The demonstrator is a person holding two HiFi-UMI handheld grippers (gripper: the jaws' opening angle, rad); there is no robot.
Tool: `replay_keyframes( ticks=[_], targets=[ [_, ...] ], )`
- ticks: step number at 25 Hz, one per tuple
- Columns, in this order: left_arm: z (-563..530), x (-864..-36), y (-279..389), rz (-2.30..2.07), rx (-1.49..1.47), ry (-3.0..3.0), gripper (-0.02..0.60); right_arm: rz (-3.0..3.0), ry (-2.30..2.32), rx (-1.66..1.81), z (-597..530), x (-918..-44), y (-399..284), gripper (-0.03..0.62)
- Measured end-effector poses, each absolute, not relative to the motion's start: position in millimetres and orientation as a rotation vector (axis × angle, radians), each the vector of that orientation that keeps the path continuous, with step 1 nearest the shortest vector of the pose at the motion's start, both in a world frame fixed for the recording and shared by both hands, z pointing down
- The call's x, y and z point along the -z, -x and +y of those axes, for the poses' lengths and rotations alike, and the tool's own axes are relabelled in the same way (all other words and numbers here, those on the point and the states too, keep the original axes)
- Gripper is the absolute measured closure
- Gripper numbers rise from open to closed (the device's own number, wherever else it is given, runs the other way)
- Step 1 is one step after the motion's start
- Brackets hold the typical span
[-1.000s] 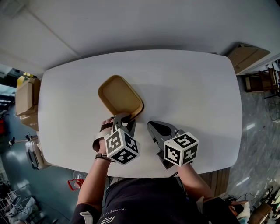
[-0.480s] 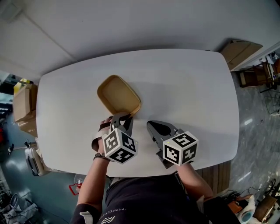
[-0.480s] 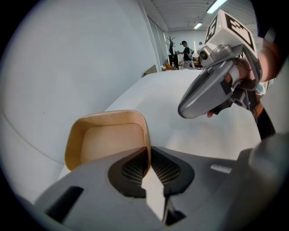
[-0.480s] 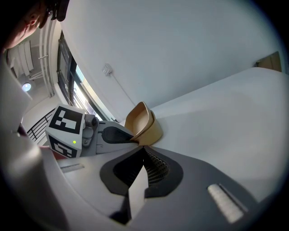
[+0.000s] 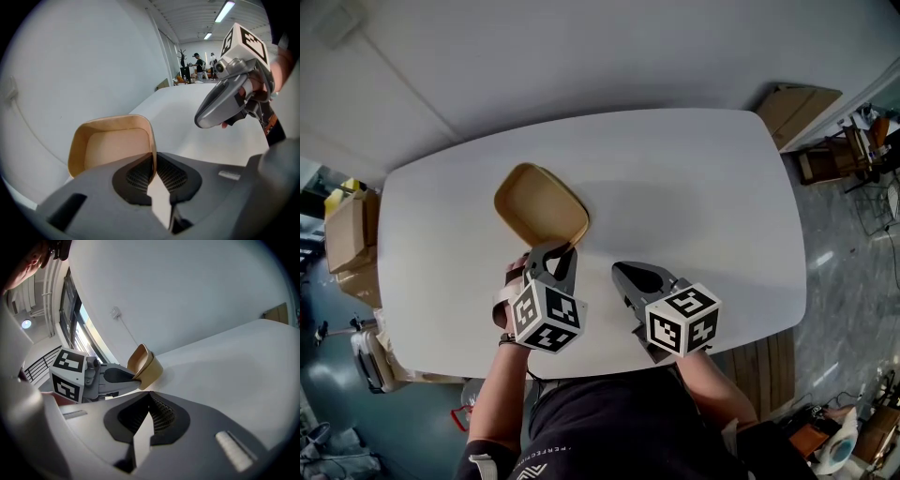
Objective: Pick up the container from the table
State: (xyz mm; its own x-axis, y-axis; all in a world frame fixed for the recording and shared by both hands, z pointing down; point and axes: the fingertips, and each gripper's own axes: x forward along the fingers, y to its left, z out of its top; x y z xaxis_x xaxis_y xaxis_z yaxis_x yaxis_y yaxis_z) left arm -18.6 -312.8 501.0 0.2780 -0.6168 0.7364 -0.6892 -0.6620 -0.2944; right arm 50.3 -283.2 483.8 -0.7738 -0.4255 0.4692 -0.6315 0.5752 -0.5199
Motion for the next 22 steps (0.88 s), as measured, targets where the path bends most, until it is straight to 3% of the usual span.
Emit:
replay_keyframes(
  ticks=[22],
  targets=[
    [-230.8, -451.6, 78.0, -1.439, -0.947, -2.470, 0.554, -2.569, -0.987, -0.846, -220.7, -447.5, -16.1, 0.594]
  ],
)
